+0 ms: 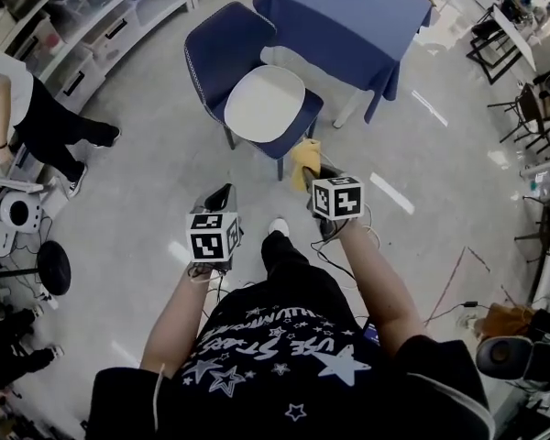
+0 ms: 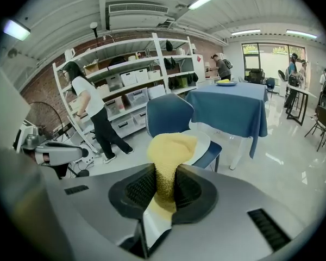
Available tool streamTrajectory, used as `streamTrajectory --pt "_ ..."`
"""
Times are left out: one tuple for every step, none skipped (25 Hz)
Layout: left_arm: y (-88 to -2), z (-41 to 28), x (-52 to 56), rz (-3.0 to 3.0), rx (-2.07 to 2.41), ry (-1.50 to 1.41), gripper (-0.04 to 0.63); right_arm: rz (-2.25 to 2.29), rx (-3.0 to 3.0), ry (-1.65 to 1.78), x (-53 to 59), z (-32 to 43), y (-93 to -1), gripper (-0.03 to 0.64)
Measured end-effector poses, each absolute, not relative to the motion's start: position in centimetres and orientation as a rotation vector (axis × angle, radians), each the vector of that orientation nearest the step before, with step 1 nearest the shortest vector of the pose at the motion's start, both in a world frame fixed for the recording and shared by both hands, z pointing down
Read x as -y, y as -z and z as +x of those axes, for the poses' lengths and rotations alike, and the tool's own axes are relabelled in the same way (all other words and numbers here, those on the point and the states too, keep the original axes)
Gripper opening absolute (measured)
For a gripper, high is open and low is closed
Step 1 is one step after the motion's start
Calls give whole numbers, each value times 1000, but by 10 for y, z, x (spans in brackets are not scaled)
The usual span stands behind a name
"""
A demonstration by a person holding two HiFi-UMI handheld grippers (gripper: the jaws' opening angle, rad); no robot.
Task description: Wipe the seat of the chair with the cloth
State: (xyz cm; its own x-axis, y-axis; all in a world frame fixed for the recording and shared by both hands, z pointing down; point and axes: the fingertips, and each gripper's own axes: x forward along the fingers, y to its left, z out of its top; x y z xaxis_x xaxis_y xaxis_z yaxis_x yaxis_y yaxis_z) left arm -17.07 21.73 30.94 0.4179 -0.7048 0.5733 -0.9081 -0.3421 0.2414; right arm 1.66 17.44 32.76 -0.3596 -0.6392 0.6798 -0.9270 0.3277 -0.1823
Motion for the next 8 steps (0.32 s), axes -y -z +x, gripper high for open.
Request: streamTrajectory --pt "-310 -171 -227 2151 1358 -504 20 1372 2105 -763 -182 15 -328 67" --pt "-310 -172 -235 2154 1353 -502 20 1367 2107 -755 -189 13 -328 67" --pt "-311 -174 -243 2155 1351 -500 20 1362 2111 -747 -195 9 -327 67" --pt "-312 -176 -250 2154 1350 -497 20 1358 2115 -740 -201 5 -327 67" --pt "-313 -179 -256 2152 1351 -494 20 1354 2119 -735 -207 1 -327 67" --pt "-314 -183 -263 2149 1352 -490 20 1352 2123 -731 -212 -4 -327 67" --pt "-315 -186 -269 2145 1353 -486 20 1350 2128 -728 -218 -8 -326 67" --pt "-315 -189 -275 2141 1354 -481 20 1348 2132 -726 -224 -12 -325 67"
